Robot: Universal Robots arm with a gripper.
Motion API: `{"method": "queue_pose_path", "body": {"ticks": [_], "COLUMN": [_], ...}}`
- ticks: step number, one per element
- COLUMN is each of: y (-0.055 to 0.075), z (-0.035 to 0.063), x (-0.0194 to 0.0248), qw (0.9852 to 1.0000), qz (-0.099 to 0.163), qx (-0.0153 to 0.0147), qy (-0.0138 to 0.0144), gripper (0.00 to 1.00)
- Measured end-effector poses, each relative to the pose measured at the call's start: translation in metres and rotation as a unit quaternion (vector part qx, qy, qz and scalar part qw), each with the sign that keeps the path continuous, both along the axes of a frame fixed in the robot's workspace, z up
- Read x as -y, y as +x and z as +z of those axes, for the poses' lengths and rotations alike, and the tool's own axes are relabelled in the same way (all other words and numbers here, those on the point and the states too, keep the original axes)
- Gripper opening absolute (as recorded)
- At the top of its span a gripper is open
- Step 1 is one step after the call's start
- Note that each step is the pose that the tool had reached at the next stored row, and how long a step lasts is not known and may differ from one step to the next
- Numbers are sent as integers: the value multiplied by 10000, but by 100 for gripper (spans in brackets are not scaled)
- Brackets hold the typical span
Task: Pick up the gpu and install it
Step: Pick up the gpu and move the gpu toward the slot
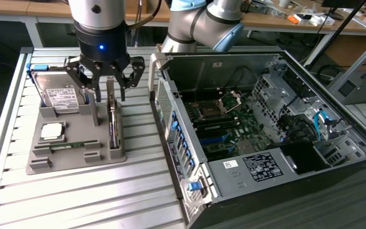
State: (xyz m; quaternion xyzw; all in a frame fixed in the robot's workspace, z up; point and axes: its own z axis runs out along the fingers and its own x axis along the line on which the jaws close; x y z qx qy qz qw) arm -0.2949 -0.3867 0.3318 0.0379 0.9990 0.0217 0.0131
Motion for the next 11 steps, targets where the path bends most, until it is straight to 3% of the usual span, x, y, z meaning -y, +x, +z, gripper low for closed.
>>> {"method": "queue_pose_path", "body": {"ticks": [11], "y": [-43], "z": [-101], "x": [-18], "qw": [10000], "qz": [0], "qx": [0], "qy": [0], "gripper": [54]}}
